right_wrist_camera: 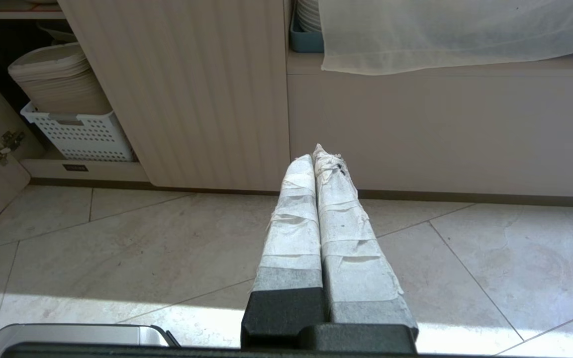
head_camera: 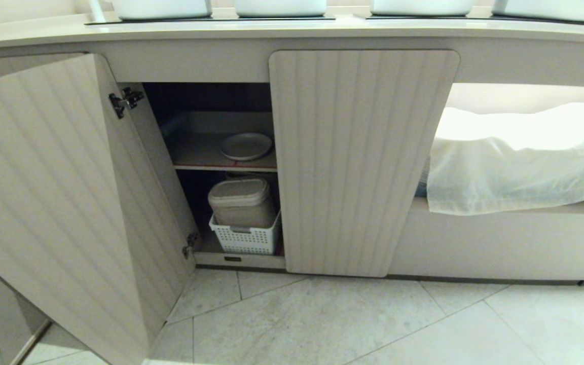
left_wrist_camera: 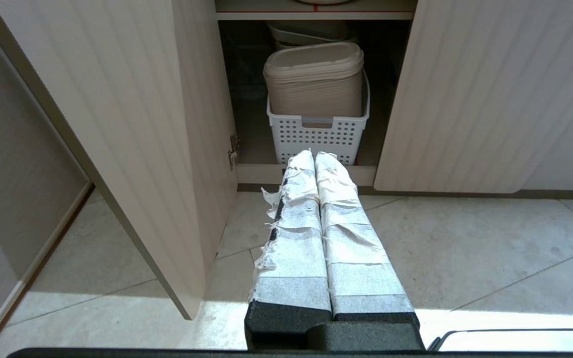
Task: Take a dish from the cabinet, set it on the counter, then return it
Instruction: Close the cabinet door
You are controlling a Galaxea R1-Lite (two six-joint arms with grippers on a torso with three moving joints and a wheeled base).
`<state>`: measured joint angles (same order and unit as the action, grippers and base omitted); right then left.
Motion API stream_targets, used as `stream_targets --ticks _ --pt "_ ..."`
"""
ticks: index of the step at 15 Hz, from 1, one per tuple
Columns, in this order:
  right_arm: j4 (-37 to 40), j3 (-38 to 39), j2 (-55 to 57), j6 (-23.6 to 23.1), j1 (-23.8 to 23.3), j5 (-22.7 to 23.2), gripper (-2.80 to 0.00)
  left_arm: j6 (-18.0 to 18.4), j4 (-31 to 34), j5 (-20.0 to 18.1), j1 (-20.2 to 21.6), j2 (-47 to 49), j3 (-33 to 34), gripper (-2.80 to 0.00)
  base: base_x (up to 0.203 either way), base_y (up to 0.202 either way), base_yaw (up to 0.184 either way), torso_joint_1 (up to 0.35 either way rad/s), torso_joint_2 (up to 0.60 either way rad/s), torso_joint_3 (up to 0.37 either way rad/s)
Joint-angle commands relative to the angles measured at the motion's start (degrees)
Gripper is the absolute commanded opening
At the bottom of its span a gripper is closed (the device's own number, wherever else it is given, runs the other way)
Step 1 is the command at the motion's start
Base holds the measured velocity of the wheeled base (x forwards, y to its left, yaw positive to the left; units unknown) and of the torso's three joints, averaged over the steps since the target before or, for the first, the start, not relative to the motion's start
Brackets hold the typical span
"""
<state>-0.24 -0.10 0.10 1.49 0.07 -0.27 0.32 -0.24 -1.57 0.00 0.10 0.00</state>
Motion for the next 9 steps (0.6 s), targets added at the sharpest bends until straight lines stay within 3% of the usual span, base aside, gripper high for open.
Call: stream_targets --ticks 1,9 --pt "0.0 0.0 0.0 0.0 0.0 0.0 -2.8 0.0 0.0 0.0 0.0 0.1 0.0 -2.8 0.0 0.0 0.0 0.0 0.0 0.0" --pt "0.0 0.0 0.0 0.0 0.0 0.0 -2.8 -0.1 -0.1 0.0 0.0 0.0 0.0 -2.8 0.0 0.0 0.0 0.0 0.0 0.0"
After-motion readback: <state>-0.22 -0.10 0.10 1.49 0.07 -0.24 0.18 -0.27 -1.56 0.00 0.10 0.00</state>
